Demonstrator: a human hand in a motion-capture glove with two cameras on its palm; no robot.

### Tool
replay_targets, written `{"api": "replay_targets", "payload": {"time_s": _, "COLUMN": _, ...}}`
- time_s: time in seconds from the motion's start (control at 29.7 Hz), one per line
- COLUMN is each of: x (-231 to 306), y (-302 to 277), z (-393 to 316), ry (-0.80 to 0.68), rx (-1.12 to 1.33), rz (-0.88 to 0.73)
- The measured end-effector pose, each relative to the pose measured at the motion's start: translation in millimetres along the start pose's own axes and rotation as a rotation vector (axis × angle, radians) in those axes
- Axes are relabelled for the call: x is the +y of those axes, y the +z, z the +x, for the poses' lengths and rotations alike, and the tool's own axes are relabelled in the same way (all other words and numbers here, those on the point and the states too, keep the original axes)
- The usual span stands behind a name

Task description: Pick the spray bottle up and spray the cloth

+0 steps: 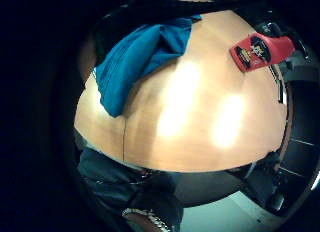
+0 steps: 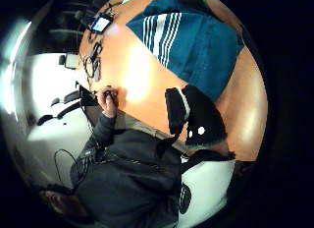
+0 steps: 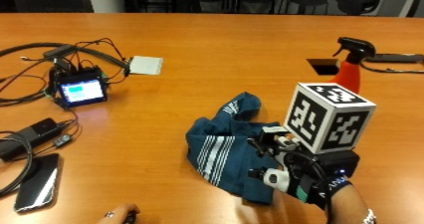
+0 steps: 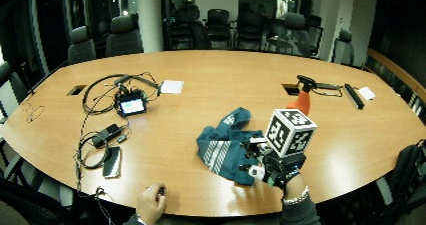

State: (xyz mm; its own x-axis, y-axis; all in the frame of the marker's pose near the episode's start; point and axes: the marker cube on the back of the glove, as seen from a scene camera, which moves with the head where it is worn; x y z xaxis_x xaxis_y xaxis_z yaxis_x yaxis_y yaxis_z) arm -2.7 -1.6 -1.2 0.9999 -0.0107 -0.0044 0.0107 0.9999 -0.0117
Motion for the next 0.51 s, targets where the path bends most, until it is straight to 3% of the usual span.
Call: {"api": "replay_targets", "payload": {"time_s": 0.51, "x": -15, "y": 1, "z": -10, "ry": -0.032, "rx": 0.019, "rz": -0.038}}
